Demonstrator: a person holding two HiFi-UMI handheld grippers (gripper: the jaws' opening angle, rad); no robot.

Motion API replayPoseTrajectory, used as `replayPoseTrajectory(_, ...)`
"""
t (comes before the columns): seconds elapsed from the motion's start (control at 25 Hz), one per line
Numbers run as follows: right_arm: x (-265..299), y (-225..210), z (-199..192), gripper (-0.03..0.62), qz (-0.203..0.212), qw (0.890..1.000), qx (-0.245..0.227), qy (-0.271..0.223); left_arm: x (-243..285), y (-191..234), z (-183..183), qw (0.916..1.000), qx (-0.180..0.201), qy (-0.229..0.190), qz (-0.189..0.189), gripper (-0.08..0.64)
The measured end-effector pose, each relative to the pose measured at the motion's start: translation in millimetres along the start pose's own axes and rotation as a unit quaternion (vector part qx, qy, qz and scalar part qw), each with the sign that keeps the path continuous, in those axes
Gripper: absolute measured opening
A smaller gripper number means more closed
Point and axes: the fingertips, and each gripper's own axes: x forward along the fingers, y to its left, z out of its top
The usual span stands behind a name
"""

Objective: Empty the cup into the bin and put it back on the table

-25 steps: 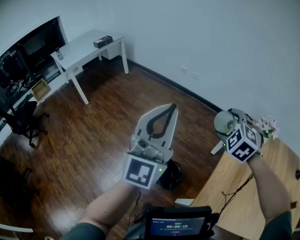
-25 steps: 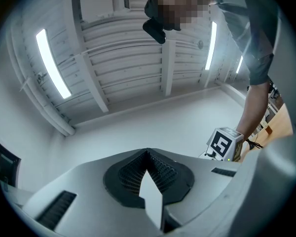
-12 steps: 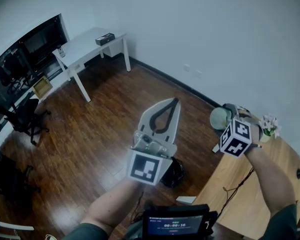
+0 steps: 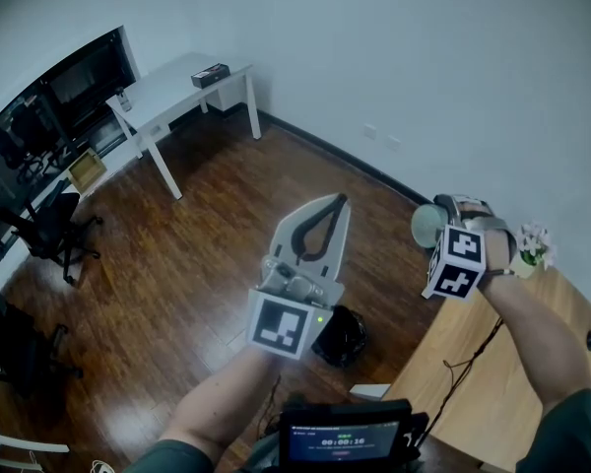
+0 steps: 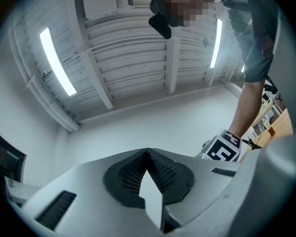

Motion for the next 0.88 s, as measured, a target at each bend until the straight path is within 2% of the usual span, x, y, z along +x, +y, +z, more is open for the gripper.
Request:
replayPoseTrajectory(0.24,-6.2,1.5,5.9,0.388,-0.007,0.999,-0.047,0.021,-5.8,13.7,4.9,0.9992,-0.006,-0.005,0.038,-0.008)
replayPoseTrajectory(0.48,-8.2,4.3,9.6,0.388,-0.007,0.996,-0.086,0.04,-10.1,16.1,3.9,0.999,-0.002,0.002,0.045,-0.008)
replayPoseTrajectory(0.88,-9.7,2.8,10.3,0.388,-0.008,0.991,-0.117,0.058,-14.6,13.1,8.3,0.9992,-0.007,0.006,0.04,-0.008)
